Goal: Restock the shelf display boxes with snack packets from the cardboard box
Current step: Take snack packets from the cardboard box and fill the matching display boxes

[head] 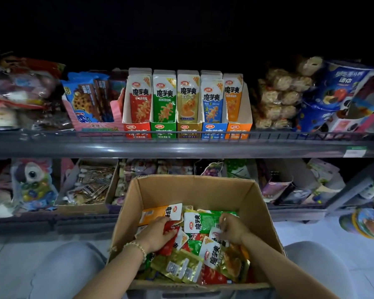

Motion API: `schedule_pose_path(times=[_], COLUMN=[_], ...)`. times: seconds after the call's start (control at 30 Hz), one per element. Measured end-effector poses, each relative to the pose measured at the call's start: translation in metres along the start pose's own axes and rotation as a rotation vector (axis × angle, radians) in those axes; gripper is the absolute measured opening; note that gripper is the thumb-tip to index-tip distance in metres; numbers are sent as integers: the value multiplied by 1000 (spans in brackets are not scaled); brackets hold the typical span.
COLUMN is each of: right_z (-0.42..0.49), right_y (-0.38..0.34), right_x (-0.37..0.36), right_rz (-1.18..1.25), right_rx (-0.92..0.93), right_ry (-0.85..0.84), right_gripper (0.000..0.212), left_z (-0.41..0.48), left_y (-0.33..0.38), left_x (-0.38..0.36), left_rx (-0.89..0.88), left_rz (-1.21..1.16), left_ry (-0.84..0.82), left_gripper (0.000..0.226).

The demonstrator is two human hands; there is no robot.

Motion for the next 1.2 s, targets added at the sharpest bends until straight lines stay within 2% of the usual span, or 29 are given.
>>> schedule_pose_path(times=[0.03,0.13,0.2,0.23,0.33,0.47,0.57,0.67,0.8,0.93,1.07,1.2], right_z=[-1,-6,-6,-6,-7,-9,-20,-40,-58,-68,-71,-70], right_y=[2,16,20,21,19,1,-19,-47,-85,-120,-143,-162], right_x=[-1,-10,-17,-19,-20,-15,4,30,48,53,60,68], right_rz=[-25,-64,-111,-133,-74,165,392,522,589,669,699,715], right_rx=[-36,-175,-203,-206,-188,-17,148,287,418,499,540,574], right_ry=[-52,-214,-274,-277,-251,-239,-130,-25,0,17,38,68], right_gripper=[47,97,114,114,94,83,48,27,27,24,24,18], left_z=[-1,-4,-7,-8,-11,-16,-20,-24,-25,-34,-48,-62], left_y=[0,1,4,4,6,13,26,40,61,80,82,76], left_x=[0,1,2,3,2,7,14,15,16,34,62,85], left_rx=[-3,-7,-11,-17,-31,-72,-157,-229,-309,-369,-388,-399], left_rz=[-2,-5,10,14,-11,-25,-117,-357,-584,-770,-811,-792], left_ry=[1,13,30,39,45,76,102,61,68,198,310,324], left_gripper=[62,59,57,56,55,53,56,68,63,32,23,18])
Point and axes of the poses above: each hand's wrist, its own z-axis towards the middle knuckle, its own x-axis out of the back of the hand, y = z × x, the point moved 5 cm from there along z, towards the middle knuckle, and after that the axes turned 14 degrees about -y, right-handed, at the moved point
